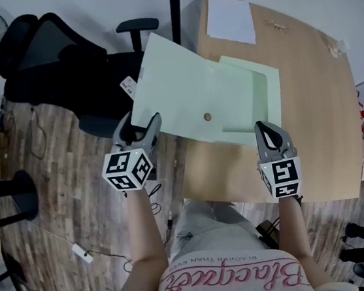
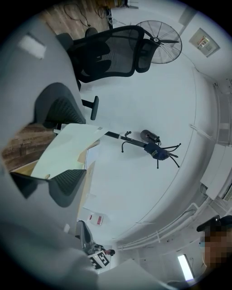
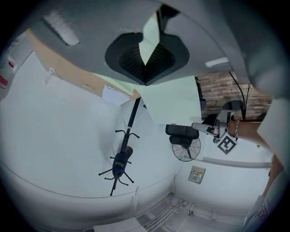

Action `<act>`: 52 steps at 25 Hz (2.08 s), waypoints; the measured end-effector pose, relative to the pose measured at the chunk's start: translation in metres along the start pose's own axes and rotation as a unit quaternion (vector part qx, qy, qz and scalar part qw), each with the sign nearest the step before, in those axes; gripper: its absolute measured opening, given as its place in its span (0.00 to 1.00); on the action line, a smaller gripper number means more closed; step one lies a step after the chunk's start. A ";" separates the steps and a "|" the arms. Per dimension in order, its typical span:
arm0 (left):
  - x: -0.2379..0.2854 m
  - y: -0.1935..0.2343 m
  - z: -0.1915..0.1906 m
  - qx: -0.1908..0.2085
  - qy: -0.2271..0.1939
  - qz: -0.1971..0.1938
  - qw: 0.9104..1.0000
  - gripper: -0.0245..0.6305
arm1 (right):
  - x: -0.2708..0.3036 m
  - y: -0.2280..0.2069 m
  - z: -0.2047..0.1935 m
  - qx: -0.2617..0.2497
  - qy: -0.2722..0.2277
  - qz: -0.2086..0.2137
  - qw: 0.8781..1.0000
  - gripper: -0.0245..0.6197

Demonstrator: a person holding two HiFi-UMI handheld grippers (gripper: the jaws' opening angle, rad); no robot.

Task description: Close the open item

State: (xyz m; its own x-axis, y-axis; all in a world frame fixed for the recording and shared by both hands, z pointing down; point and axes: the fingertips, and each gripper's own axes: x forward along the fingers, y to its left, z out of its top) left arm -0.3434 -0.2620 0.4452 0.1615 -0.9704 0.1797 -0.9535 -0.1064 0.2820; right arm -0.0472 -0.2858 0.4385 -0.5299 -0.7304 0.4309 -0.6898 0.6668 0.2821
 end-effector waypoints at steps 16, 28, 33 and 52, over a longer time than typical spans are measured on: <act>0.018 -0.071 0.030 -0.012 -0.032 -0.048 0.998 0.59 | -0.039 -0.044 0.001 -0.006 -0.027 -0.017 0.999 0.04; 0.045 -0.122 0.028 0.004 -0.017 -0.104 0.994 0.63 | -0.056 -0.064 -0.010 -0.002 -0.028 -0.037 0.999 0.04; 0.052 -0.145 0.026 0.012 -0.009 -0.138 0.990 0.69 | -0.059 -0.066 -0.010 -0.004 -0.031 -0.039 0.999 0.04; 0.069 -0.254 -0.003 0.009 0.052 -0.316 0.947 0.81 | -0.079 -0.072 -0.018 0.006 -0.028 -0.066 0.997 0.04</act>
State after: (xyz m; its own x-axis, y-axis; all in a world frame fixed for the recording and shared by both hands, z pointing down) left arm -0.0898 -0.3016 0.3888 0.7249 -0.6850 0.0729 -0.6620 -0.6634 0.3488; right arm 0.0532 -0.2734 0.3993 -0.4611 -0.8188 0.3420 -0.7608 0.5632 0.3226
